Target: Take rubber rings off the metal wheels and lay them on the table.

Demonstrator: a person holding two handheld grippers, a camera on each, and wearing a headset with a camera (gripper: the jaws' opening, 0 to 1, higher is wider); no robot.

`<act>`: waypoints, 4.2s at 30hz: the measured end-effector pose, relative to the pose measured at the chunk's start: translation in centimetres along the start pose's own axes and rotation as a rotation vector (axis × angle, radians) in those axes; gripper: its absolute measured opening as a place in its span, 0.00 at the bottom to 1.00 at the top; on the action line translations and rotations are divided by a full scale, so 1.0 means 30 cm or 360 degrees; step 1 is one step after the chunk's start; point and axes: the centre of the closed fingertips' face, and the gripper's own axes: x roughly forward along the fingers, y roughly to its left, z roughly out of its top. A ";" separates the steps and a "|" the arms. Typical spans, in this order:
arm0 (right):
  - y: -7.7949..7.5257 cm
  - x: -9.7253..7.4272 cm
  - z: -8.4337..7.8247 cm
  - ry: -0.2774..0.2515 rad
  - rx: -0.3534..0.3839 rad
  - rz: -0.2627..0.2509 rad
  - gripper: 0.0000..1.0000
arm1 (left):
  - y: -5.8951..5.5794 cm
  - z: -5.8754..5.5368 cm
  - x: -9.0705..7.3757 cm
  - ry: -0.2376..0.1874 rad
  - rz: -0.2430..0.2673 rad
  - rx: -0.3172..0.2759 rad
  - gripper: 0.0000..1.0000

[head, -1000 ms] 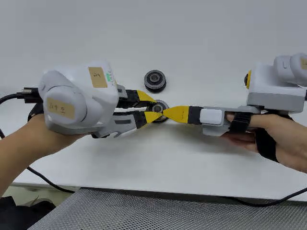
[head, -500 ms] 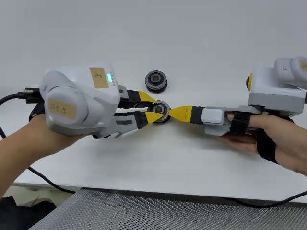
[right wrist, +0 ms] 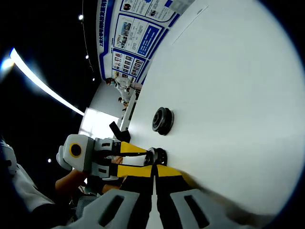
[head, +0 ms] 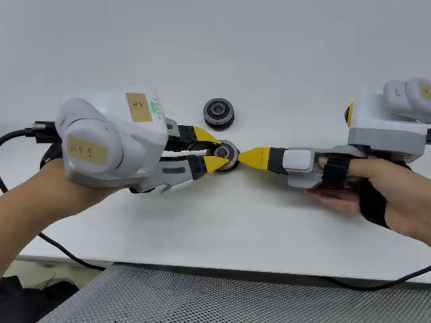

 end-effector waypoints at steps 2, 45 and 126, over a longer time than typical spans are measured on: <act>0.000 0.000 0.000 0.0003 -0.0004 -0.0006 0.02 | 0.000 0.000 0.000 0.0001 0.0000 0.0001 0.13; 0.027 0.007 0.008 0.0014 -0.0080 -0.0064 0.00 | 0.005 -0.001 0.000 0.0005 -0.0001 -0.0024 0.13; 0.116 0.039 0.034 -0.0020 -0.0117 -0.0071 0.01 | 0.030 0.044 -0.092 -0.0054 0.0085 -0.0113 0.17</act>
